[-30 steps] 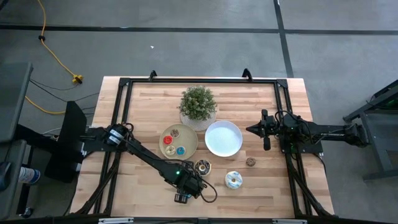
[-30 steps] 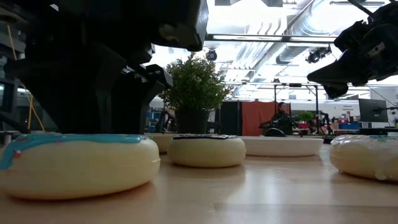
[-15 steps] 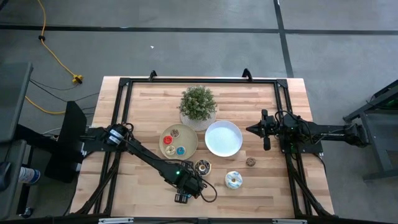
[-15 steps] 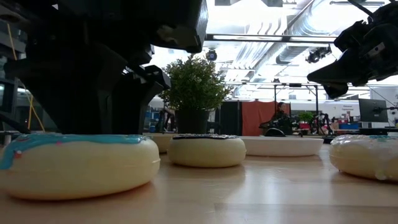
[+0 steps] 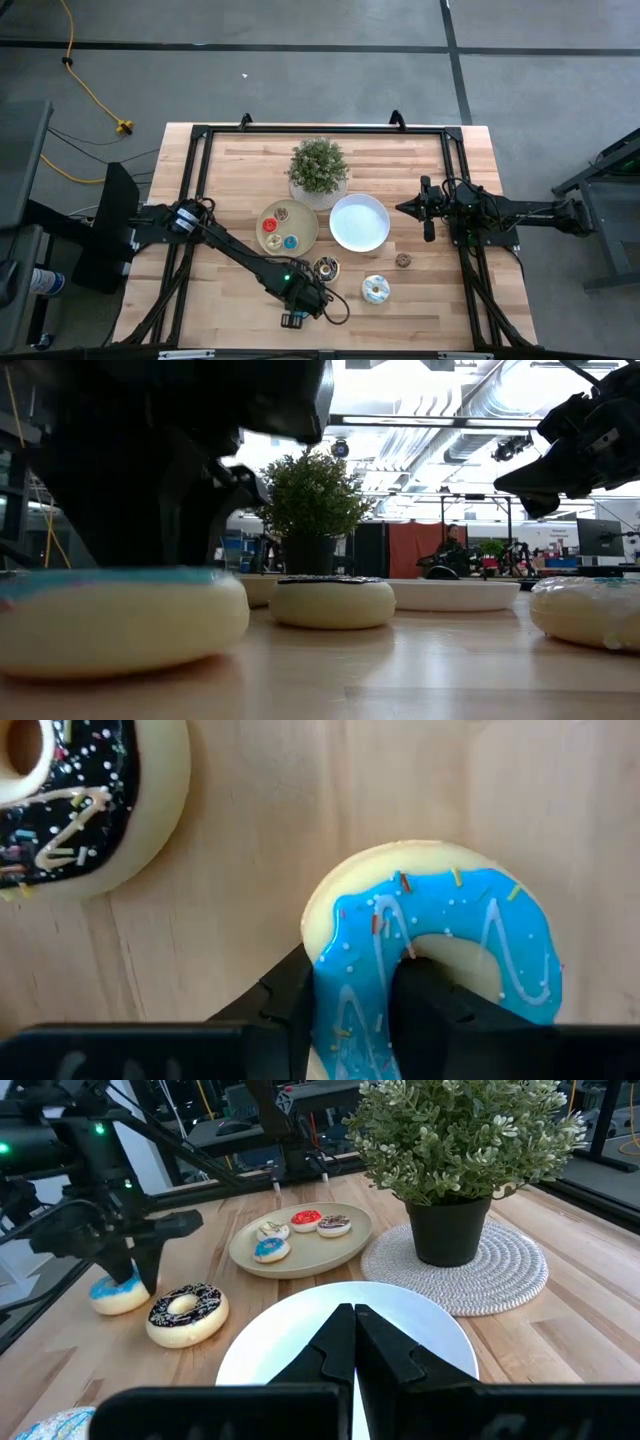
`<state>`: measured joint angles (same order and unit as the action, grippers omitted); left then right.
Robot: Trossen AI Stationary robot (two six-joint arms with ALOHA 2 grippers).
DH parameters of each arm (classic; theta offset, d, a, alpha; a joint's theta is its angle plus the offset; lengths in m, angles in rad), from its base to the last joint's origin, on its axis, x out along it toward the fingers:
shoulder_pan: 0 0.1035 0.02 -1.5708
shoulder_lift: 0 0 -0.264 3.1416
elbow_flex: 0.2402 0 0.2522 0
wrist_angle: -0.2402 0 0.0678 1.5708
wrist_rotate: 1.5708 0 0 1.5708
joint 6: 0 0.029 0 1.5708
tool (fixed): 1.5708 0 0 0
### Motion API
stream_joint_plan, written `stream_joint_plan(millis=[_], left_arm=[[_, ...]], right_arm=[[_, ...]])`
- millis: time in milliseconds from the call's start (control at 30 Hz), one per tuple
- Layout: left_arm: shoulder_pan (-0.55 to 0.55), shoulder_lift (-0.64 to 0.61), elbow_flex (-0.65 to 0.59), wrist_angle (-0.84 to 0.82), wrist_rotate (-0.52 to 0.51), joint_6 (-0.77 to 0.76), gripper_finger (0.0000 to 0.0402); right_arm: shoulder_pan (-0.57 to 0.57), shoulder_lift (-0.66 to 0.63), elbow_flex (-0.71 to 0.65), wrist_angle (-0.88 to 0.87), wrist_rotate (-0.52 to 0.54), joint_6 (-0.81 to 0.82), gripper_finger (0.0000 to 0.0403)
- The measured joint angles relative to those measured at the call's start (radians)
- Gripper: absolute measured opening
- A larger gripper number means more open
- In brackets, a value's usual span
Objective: Pick & Place donuts
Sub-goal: Put the large blue donut on the white plate
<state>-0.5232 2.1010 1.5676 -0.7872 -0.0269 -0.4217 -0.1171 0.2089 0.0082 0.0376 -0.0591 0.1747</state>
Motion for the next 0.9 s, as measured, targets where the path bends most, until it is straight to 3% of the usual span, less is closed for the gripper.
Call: stream_joint_plan(millis=[267,433,700,900], left_arm=[[0.049,-0.012,0.166,-0.135,-0.032,-0.108,0.01],[0.121,-0.012,0.251,-0.132,-0.032,-0.225,0.01],[0.263,-0.011,0.284,-0.115,-0.038,-0.453,0.01],[0.348,0.008,0.286,-0.045,-0.033,-0.507,0.01]], right_arm=[[0.0,0.0,0.0,0.0,0.0,0.0,0.0],[0.0,0.0,0.0,0.001,0.0,0.0,0.0],[0.0,0.0,0.0,0.001,0.0,0.0,0.0],[0.0,0.0,0.0,0.002,0.0,0.0,0.0]])
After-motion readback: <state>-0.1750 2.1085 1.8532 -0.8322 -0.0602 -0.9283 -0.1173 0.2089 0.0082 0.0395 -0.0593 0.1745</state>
